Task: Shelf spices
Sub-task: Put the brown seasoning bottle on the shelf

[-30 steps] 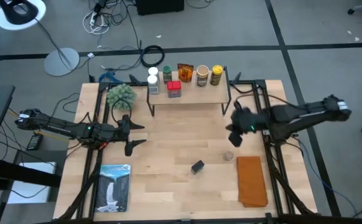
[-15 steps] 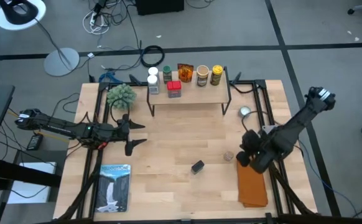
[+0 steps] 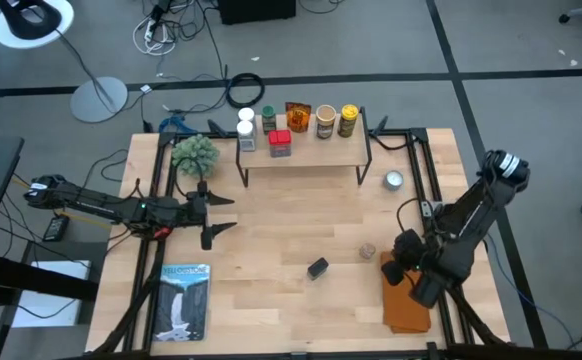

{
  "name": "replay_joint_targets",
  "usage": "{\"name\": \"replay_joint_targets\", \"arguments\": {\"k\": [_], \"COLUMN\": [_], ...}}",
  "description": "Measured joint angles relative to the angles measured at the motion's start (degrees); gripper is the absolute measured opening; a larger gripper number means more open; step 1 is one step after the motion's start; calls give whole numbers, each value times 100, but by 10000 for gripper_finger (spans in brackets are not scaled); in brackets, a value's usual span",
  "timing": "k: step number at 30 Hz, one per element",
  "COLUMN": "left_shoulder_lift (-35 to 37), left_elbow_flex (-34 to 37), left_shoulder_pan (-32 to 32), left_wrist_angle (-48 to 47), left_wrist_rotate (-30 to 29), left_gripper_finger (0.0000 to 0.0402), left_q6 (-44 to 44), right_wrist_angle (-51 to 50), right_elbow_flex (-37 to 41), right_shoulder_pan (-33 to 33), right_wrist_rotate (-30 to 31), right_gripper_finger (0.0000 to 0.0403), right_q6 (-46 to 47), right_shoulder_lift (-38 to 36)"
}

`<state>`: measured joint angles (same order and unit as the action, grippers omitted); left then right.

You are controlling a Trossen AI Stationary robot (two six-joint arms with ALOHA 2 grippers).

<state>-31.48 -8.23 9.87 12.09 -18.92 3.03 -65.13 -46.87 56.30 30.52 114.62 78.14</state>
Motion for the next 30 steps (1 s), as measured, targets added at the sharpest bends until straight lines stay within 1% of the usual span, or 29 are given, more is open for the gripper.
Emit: {"name": "replay_joint_targets", "arguments": {"k": [4,6,10,13,17,20,23,25,28,30], "left_shoulder_lift": [-2,0,0,2,2,-2,-2,-2,-2,-2], "left_elbow_flex": [0,0,0,0,0,0,0,0,0,0], "left_shoulder_pan": [-2,0,-2,-2,-2,-2,-2,-1,-2,0], "left_wrist_angle": [40,55,96,349,626,589,527,525,522,521], "left_wrist_rotate": [-2,-2,-135,-264,-267,-267,-265,-249,-243,-243], "left_gripper_finger": [317,317,317,317,317,317,317,317,317,317], "left_q6": [-3,-3,-3,-146,-444,-431,-388,-356,-348,-308], "right_wrist_angle": [35,95,571,866,1041,1330,1618,1821,2033,2168], "right_elbow_flex": [0,0,0,-2,-2,-2,-2,-2,-2,-2], "right_shoulder_pan": [147,147,118,14,-243,-533,-798,-978,-1244,-1402], "right_wrist_rotate": [18,80,109,142,164,168,168,163,166,97], "right_gripper_finger": [72,97,156,207,273,311,332,339,337,324], "right_q6": [407,443,241,-73,-682,-798,-1062,-1348,-1740,-2031], "right_shoulder_lift": [111,161,274,434,845,1154,1400,1571,1781,1835]}}
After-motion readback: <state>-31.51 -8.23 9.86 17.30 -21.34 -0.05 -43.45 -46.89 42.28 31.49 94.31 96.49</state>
